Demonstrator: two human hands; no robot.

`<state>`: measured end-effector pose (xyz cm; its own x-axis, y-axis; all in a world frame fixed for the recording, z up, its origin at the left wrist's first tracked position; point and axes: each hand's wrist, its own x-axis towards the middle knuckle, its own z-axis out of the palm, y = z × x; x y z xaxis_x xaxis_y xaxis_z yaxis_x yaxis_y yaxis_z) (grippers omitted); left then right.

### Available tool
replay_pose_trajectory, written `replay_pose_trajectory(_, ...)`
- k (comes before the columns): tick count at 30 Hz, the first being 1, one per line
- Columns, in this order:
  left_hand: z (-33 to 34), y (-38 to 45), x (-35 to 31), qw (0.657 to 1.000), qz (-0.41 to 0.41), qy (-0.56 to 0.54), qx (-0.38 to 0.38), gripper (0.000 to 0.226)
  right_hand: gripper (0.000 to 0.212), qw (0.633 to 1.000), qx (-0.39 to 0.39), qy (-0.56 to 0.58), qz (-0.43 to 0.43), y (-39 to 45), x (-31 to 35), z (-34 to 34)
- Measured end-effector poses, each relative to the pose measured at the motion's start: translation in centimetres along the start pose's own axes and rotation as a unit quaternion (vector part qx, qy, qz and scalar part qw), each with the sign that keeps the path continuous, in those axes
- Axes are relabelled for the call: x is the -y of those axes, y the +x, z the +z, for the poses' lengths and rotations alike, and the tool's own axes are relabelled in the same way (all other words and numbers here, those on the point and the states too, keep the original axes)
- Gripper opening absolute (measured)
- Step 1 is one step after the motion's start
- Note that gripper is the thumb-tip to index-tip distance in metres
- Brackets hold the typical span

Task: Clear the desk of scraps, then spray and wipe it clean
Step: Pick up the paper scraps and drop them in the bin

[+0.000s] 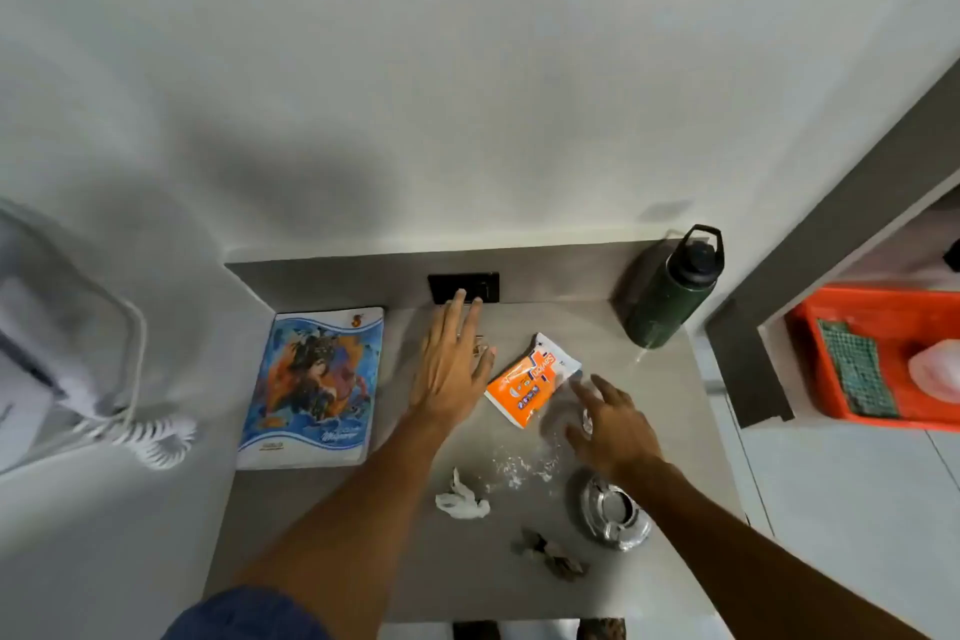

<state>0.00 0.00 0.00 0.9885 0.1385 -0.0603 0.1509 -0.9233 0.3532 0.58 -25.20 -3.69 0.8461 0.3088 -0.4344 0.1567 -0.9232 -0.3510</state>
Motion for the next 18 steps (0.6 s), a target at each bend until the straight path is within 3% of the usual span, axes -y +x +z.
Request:
replay_pose_trajectory(7, 3.7, 1.5, 2.7, 0.99, -0.023, 0.104, 0.088, 0.077, 0.064, 0.999, -0.001, -0.03, 0.039, 0.7, -2.0, 3.4)
replay_pose_trajectory(12, 4.0, 2.8, 3.6, 0.986, -0.039, 0.111, 0.115, 0.079, 0.055, 0.998, -0.003, -0.017, 0.052, 1.5, -1.9, 4.0)
replay_pose_trajectory(18, 4.7, 3.6, 3.6, 0.986, -0.055, 0.113, 0.11, 0.07, 0.065, 0.998, -0.007, -0.032, 0.057, 2.1, -2.3, 4.7)
